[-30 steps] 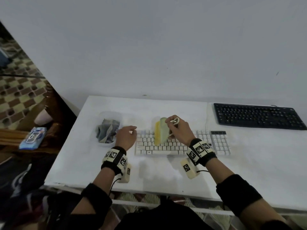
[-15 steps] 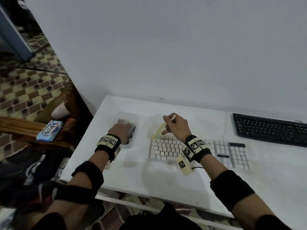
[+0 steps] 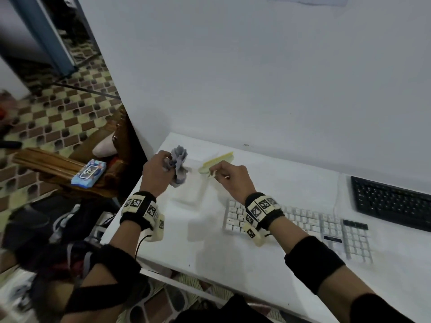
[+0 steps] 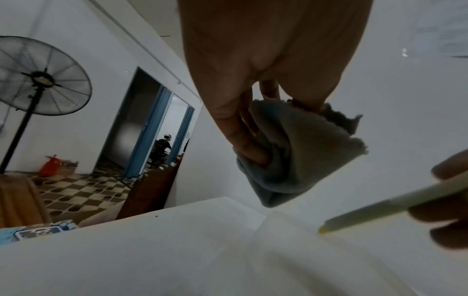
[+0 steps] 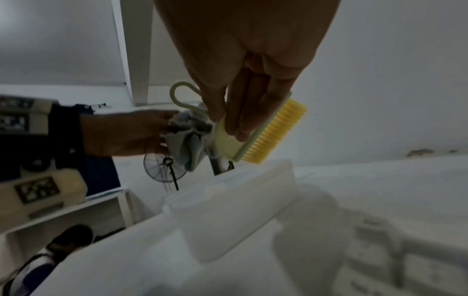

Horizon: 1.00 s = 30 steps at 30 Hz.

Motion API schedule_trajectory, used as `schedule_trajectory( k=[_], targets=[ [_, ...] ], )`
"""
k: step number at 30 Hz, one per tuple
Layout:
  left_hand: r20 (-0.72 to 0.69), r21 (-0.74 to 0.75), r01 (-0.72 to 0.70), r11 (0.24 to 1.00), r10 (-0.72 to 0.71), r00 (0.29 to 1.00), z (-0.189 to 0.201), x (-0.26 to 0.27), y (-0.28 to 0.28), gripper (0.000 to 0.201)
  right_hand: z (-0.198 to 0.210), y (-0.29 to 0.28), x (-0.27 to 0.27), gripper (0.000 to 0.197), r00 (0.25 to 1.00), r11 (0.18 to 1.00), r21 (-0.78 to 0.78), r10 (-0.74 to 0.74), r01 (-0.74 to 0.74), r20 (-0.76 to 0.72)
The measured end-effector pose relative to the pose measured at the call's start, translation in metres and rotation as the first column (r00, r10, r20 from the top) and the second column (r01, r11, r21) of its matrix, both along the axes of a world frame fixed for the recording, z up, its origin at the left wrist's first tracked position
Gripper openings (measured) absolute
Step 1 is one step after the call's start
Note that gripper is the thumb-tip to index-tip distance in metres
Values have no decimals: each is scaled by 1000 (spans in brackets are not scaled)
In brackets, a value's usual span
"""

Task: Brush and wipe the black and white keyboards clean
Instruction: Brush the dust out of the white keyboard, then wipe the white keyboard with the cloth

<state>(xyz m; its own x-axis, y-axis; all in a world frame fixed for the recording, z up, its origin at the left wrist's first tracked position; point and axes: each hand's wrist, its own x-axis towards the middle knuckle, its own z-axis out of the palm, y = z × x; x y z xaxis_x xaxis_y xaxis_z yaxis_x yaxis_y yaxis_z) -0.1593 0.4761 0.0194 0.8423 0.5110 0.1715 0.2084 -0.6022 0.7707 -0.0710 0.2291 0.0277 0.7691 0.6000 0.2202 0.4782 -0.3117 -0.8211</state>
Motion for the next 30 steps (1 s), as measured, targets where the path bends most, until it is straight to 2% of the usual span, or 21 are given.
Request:
schedule_trajectory(
  k=[4,6,11,13,15,16,18,21,22,24,26,28,30],
  targets=[
    [62,-50,-76,996,79,995,4,-11,16,35,-18,40,-7,14,997,987,-156,55,-47,48],
    [80,-83,-53,995,60,995,2,-15,16,26,-26,55,-12,15,994,970,-239,64,-42,85],
    [111,-77,-20,997,28,993,-12,-22,6,33,-48,77,-26,23,971,883,-470,120,-8,208],
    [119,-72,-7,997,16,993,-14,-23,3,35,-54,79,-28,28,973,843,-538,125,-2,193],
    [130,-70,-8,998,17,991,-15,-24,0,36,-53,79,-27,29,974,810,-582,185,-77,129],
    [135,-76,-9,997,19,991,-16,-25,-1,36,-50,78,-26,28,973,805,-579,215,-125,88],
    [153,-85,-6,996,19,988,-16,-26,-5,37,-43,74,-23,27,982,869,-471,186,-154,23],
    [185,-129,30,991,-6,983,-17,-23,-14,36,-32,63,-18,27,989,989,-149,-3,-19,-147],
    [190,-136,53,989,-27,982,-16,-21,-18,36,-27,58,-17,28,963,998,-65,-29,12,-268],
    [195,-153,108,982,-77,978,-13,-15,-31,37,-17,47,-15,35,889,999,43,22,-2,-456],
    [180,-223,165,961,-126,976,-7,-7,-48,37,-11,36,-12,45,903,999,35,39,-26,-428],
    [163,-276,227,934,-187,969,-5,2,-64,42,-12,22,-6,37,940,998,-8,-60,61,-335],
    [165,-324,270,907,-227,960,-9,10,-76,51,-15,5,3,30,913,983,22,-163,184,-373]
  ],
)
